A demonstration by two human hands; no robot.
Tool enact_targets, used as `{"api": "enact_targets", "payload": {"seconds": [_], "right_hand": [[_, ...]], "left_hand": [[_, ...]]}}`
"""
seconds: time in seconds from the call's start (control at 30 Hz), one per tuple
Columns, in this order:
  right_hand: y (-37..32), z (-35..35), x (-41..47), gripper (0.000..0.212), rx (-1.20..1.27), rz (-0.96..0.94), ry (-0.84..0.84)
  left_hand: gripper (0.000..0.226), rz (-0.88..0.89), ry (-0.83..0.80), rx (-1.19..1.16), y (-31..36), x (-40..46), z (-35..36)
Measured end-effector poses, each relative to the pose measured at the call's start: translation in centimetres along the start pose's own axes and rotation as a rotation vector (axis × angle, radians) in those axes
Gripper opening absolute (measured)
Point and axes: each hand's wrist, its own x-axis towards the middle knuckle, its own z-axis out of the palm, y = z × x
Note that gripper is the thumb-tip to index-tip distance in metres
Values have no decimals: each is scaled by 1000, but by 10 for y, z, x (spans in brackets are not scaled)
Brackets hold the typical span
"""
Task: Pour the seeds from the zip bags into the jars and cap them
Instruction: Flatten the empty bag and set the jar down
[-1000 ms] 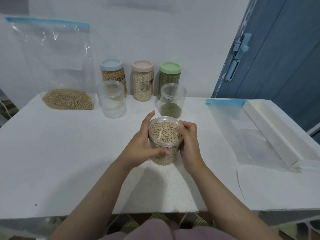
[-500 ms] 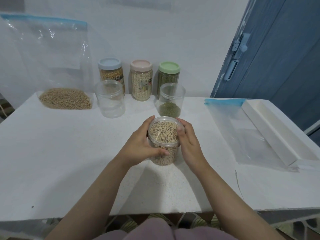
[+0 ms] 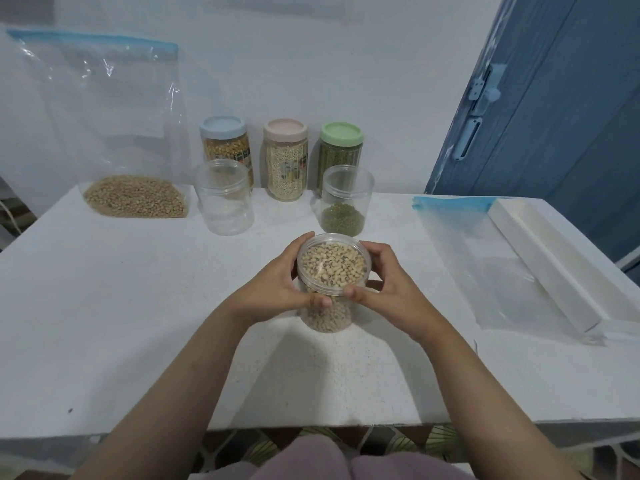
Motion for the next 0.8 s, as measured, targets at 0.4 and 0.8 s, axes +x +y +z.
{"api": "enact_targets", "payload": {"seconds": [0.4,0.8], "right_hand": [[-7,-12,8,100,-71,78,-165],[-17,-19,13,81,-260,44,-175]], "left_hand": [[104,31,-85,-23,3,1,-8],[108,10,-82,-61,-1,2,-9]]}}
